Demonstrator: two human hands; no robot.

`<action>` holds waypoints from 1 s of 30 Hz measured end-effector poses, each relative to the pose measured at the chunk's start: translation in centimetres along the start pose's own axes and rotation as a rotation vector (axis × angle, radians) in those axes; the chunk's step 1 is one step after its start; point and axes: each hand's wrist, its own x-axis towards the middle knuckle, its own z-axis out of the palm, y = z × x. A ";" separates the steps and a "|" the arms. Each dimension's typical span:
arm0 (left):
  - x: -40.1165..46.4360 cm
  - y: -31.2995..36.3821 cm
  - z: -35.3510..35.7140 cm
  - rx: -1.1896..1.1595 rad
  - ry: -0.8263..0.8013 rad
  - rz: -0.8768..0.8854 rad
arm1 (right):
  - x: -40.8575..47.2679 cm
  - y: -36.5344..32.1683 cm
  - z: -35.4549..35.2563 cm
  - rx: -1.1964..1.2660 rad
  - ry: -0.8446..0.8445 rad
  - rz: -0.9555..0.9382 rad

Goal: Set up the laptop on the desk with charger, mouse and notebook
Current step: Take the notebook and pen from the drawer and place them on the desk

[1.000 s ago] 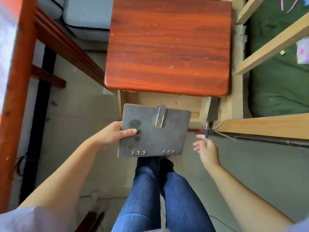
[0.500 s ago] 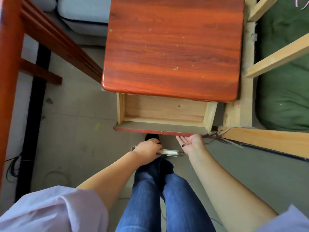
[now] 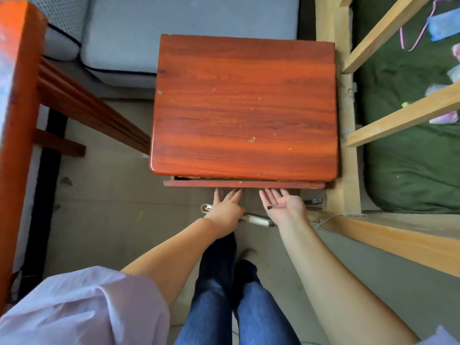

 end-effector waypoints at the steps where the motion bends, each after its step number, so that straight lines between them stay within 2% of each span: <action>1: 0.5 -0.5 -0.7 0.007 0.007 -0.004 | 0.2 -0.2 0.6 0.010 -0.004 0.002; 7: 2.2 -1.8 -3.7 0.044 -0.009 -0.069 | 1.2 -0.5 2.9 0.054 0.028 0.025; 11: 1.0 -1.0 -3.9 0.016 -0.053 -0.045 | 0.1 0.0 2.2 -0.020 0.004 -0.006; 15: -3.5 -0.5 -3.9 -0.217 -0.066 -0.024 | -3.1 -0.7 0.7 -0.152 0.029 -0.047; 17: -6.6 -0.5 -4.5 -0.366 -0.047 -0.100 | -5.4 -1.5 0.2 -0.183 -0.018 -0.085; 20: -12.0 -0.5 -5.9 -0.559 0.083 -0.229 | -9.6 -2.8 -0.1 -0.192 -0.137 -0.115; 22: -15.8 -0.4 -6.6 -0.738 0.202 -0.280 | -12.8 -3.1 0.1 -0.241 -0.210 -0.147; 24: -19.7 -0.1 -6.6 -1.111 0.354 -0.293 | -16.0 -2.8 0.8 -0.366 -0.276 -0.203; 27: -25.0 1.0 -6.4 -1.762 0.582 -0.180 | -20.3 -0.6 2.0 -0.581 -0.388 -0.317; 30: -29.5 1.3 -6.2 -2.081 0.864 -0.073 | -23.9 3.2 3.0 -0.766 -0.512 -0.466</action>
